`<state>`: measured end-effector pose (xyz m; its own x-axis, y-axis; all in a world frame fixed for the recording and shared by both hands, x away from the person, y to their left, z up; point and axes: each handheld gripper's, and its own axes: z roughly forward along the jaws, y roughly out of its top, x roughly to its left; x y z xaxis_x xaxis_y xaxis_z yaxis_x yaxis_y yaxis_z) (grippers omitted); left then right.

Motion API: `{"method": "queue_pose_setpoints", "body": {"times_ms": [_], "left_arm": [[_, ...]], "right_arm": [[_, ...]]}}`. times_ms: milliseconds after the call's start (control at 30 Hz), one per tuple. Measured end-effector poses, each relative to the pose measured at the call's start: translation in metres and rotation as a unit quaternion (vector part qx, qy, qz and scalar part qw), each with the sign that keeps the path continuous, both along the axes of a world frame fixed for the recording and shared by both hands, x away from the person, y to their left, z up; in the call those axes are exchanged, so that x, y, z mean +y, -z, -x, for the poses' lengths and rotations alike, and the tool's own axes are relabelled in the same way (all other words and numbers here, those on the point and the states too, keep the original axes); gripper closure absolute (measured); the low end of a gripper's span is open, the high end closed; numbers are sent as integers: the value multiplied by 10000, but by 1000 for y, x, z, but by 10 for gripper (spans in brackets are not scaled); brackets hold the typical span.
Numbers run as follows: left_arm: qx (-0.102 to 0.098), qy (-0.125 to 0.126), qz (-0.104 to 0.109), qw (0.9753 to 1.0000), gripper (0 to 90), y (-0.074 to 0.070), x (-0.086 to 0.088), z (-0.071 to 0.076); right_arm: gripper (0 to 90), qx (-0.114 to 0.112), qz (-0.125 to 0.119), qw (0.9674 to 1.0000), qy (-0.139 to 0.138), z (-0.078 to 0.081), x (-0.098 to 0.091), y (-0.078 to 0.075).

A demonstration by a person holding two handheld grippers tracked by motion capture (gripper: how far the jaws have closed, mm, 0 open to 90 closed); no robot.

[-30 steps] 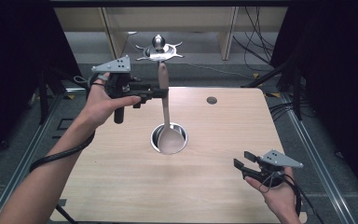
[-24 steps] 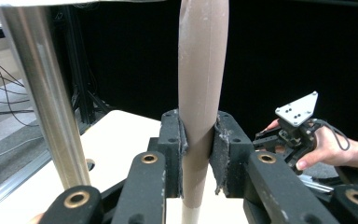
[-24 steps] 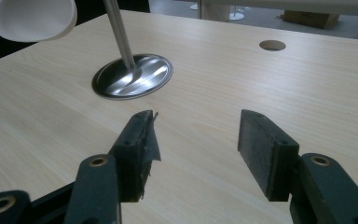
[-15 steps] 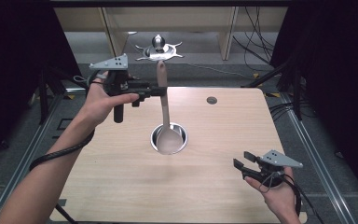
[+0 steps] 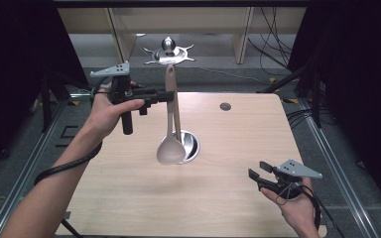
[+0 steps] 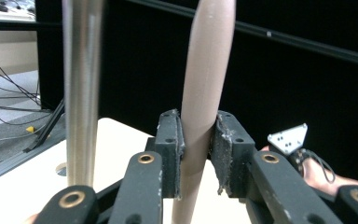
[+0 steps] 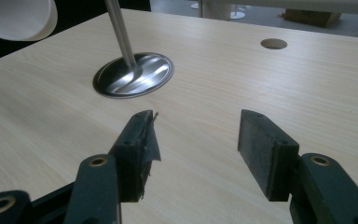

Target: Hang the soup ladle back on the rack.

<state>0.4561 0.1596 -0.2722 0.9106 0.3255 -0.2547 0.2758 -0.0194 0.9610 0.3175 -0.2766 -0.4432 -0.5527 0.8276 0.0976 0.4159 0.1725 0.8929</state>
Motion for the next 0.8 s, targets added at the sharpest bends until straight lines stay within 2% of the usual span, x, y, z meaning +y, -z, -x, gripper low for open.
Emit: {"method": "queue_pose_setpoints", "body": {"times_ms": [100, 233, 267, 300, 400, 433, 500, 567, 600, 633, 667, 700, 733, 767, 800], "left_arm": [[-42, -171, 75, 9998, 687, 1, 0, 1], [-246, -541, 78, 9982, 639, 0, 4, 7], [-348, -695, 48, 9970, 611, 0, 5, 10], [-458, -855, -12, 9953, 562, 0, 7, 14], [-759, -1248, -201, 9891, 508, 6, 12, 27], [-883, -1375, -295, 9861, 485, 11, 15, 34], [-960, -1525, -446, 9826, 445, 21, 19, 44], [-949, -1637, -640, 9799, 407, 40, 25, 56], [-903, -1712, -767, 9781, 391, 56, 29, 63], [-833, -1762, -845, 9772, 354, 66, 32, 67], [-767, -1839, -999, 9748, 338, 81, 36, 73], [-797, -1943, -1168, 9707, 338, 97, 41, 76], [-741, -2012, -1385, 9669, 319, 112, 47, 80], [-579, -2079, -1450, 9656, 319, 128, 51, 85], [-467, -2091, -1572, 9640, 315, 142, 57, 88]], "right_arm": [[463, 213, -169, 9996, 54, 3, 2, 0], [464, 186, -158, 9997, 79, 3, 2, 0], [464, 200, -132, 9997, 74, 3, 1, 0], [464, 115, -125, 9998, 49, 2, 0, 0], [463, 13, -42, 10000, 25, 0, -2, 0], [463, -44, -59, 10000, 27, 0, -2, 1], [463, -28, -41, 10000, 34, 0, -2, 1], [463, 2, -62, 10000, 28, 1, -2, 1], [463, 3, -55, 10000, 25, 1, -3, 1], [461, 207, -181, 9995, 130, 3, -1, 0], [460, 67, -71, 9999, 85, 2, -4, 1], [460, 67, -71, 9999, 85, 2, -4, 1], [458, 76, -62, 9999, 68, 1, -5, 2], [458, 76, -62, 9999, 68, 1, -5, 2], [459, 196, -133, 9996, 132, 2, -5, 2]]}}
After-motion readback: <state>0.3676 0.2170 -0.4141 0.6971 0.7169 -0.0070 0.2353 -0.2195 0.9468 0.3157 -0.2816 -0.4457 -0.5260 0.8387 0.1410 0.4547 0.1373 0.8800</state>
